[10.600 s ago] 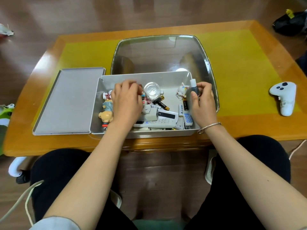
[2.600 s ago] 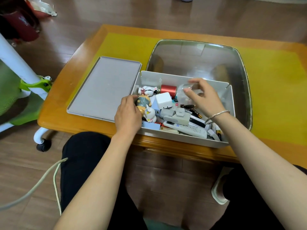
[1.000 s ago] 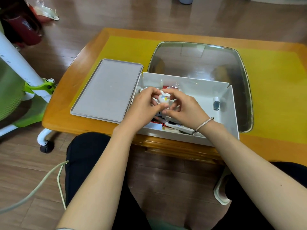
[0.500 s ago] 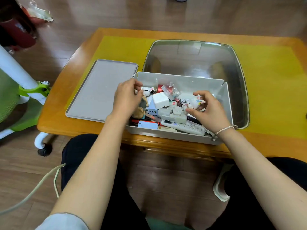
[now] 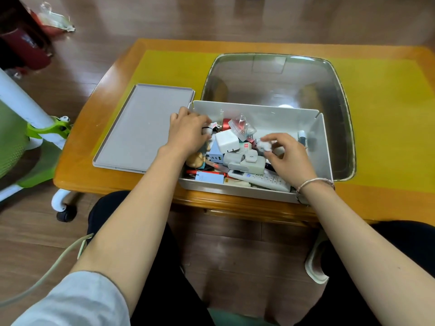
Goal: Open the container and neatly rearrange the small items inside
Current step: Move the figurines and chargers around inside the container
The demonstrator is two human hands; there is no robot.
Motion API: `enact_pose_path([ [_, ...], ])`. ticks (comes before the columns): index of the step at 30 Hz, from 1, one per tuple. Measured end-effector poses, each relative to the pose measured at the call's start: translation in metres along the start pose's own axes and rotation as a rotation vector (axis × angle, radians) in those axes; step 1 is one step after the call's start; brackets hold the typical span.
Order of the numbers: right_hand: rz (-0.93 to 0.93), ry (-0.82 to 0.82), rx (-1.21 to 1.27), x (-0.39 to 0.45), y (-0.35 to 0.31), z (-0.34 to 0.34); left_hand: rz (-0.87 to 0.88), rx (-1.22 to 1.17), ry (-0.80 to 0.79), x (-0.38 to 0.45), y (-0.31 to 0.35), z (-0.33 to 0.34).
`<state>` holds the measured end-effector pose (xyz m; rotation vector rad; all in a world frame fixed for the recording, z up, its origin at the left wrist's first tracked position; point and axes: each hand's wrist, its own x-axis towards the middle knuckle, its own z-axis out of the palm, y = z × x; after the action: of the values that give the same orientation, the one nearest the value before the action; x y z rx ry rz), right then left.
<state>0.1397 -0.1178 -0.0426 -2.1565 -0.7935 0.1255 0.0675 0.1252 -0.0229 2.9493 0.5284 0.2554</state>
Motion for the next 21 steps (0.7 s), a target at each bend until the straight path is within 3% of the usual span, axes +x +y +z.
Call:
enact_pose_path([
  [3, 0.039, -0.093, -0.040, 0.000, 0.002, 0.004, 0.015, 0.062, -0.092, 0.005, 0.003, 0.002],
  [11, 0.146, -0.114, -0.016, 0.003, 0.007, 0.007, -0.029, 0.048, -0.169, 0.016, 0.011, -0.001],
  [16, 0.126, -0.168, -0.020, 0.006, 0.008, 0.009, -0.041, -0.006, -0.036, 0.004, 0.008, -0.004],
  [21, 0.134, -0.154, -0.005, 0.011, 0.004, 0.010, -0.114, -0.278, 0.258, -0.016, 0.013, -0.010],
])
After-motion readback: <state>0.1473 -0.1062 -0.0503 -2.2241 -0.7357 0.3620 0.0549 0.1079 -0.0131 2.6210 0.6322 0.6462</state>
